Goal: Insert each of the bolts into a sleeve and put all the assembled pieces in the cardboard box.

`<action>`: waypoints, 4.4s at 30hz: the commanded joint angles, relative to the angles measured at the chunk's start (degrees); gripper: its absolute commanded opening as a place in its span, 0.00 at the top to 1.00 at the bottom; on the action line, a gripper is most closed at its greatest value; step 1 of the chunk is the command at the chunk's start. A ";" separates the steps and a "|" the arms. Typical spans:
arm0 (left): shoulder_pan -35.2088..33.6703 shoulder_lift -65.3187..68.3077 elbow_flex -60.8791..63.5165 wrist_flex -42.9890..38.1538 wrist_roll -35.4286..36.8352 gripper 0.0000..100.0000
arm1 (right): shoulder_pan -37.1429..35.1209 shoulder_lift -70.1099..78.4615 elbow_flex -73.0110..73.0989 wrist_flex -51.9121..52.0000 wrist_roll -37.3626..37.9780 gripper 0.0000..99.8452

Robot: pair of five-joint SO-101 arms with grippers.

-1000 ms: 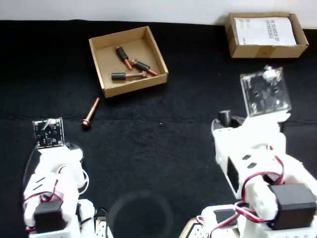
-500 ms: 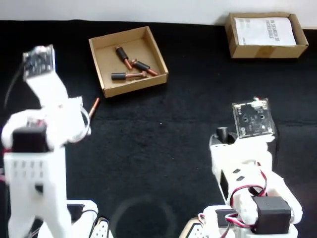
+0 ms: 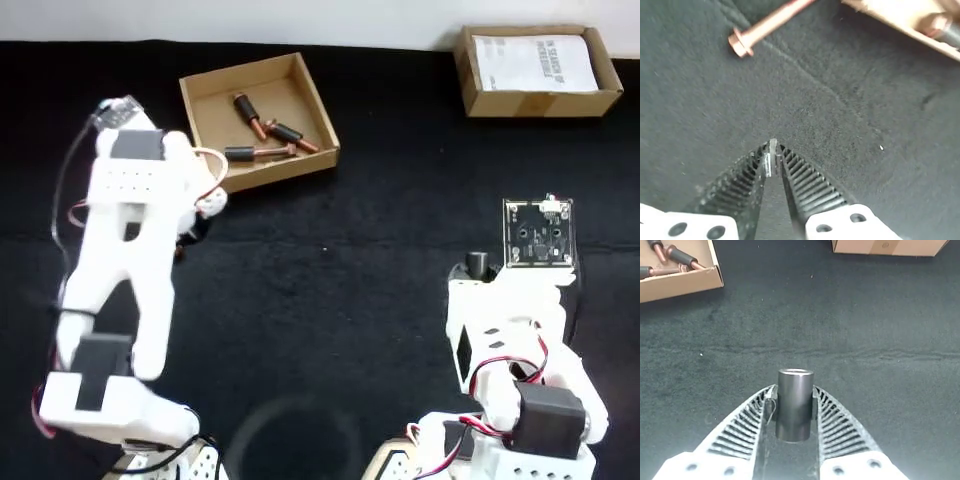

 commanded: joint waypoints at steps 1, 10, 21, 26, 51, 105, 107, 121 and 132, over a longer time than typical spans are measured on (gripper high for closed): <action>0.84 3.65 -2.68 -1.23 5.80 0.99 | 0.40 -0.40 -0.22 -1.19 0.70 0.99; -0.48 10.68 -2.86 -10.11 23.56 0.99 | 0.40 -0.31 -0.13 -0.57 4.75 0.99; -4.79 11.21 -4.35 -18.37 29.36 0.97 | 0.48 9.36 -3.03 6.55 6.51 0.99; -4.97 11.30 -4.62 -20.84 28.22 0.80 | 0.48 17.80 -10.42 7.78 6.51 0.99; -7.43 24.13 -4.79 -26.55 32.88 0.73 | -1.10 44.35 -38.90 15.60 3.08 0.99; -11.03 7.08 13.23 -20.48 26.02 0.79 | -1.19 47.43 -39.16 15.52 6.68 0.99; -11.12 7.08 15.08 -23.12 25.58 0.79 | -1.19 47.60 -39.16 15.52 6.59 0.99; -22.90 6.46 18.15 -38.95 24.09 0.80 | -0.84 47.87 -38.73 15.43 6.59 0.99; -20.35 6.29 10.59 -38.51 23.74 0.79 | -0.84 47.96 -38.46 14.55 6.59 0.99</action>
